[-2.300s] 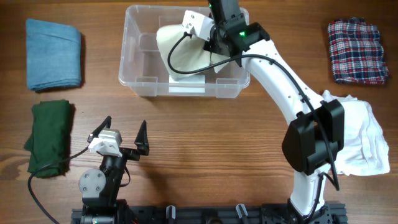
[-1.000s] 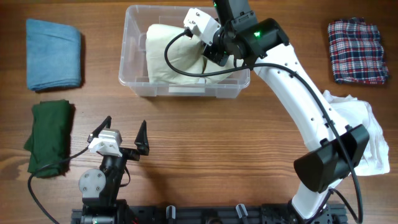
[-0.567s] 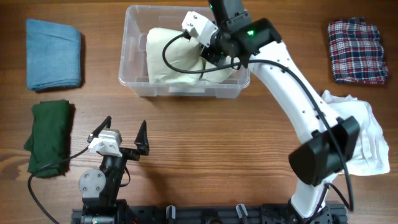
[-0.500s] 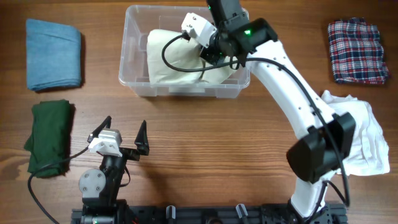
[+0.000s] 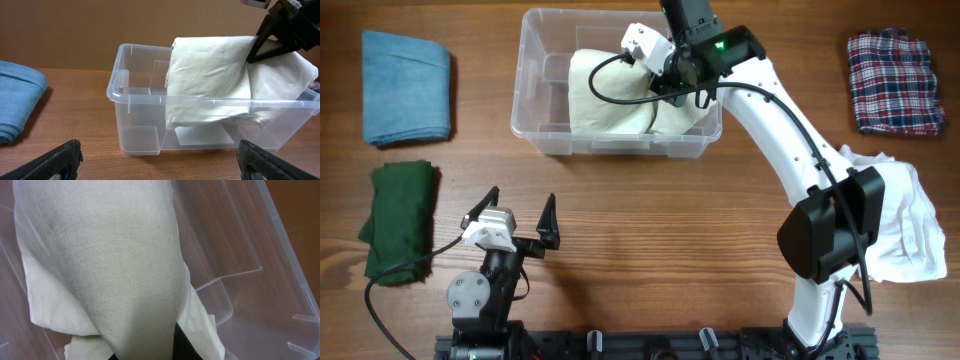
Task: Pack container
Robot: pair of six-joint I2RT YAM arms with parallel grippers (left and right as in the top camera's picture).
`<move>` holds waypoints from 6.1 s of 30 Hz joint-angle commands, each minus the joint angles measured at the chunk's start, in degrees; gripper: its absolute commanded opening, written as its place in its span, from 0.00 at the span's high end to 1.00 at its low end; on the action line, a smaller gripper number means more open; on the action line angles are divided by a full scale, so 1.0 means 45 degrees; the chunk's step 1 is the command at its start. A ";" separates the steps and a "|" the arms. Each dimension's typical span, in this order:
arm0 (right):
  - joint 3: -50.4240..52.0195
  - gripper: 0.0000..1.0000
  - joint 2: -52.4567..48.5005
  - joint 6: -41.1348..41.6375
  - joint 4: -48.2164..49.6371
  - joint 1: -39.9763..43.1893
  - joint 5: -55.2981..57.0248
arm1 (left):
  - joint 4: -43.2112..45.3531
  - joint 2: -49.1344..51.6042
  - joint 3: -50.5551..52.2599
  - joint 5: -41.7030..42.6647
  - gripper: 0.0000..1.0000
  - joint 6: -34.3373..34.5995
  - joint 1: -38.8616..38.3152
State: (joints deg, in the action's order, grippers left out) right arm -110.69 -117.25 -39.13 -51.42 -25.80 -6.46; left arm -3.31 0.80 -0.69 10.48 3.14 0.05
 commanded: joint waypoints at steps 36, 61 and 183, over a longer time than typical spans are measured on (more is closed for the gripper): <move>0.0165 0.94 -0.1763 -0.2982 0.4036 0.0665 -0.0714 | -0.0029 -0.0092 0.0083 -0.0117 0.00 0.0073 -0.0073; 0.0165 0.54 -0.2259 -0.2973 0.4653 0.0738 -0.0714 | -0.0034 -0.0092 0.0083 -0.0117 0.00 0.0073 -0.0073; 0.0107 0.96 -0.0986 -0.0933 0.2186 -0.0126 -0.2497 | -0.0034 -0.0092 0.0083 -0.0117 0.00 0.0073 -0.0073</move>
State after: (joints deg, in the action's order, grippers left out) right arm -109.93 -120.38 -43.51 -44.23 -26.35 -17.17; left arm -3.31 0.80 -0.69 10.50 3.14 0.05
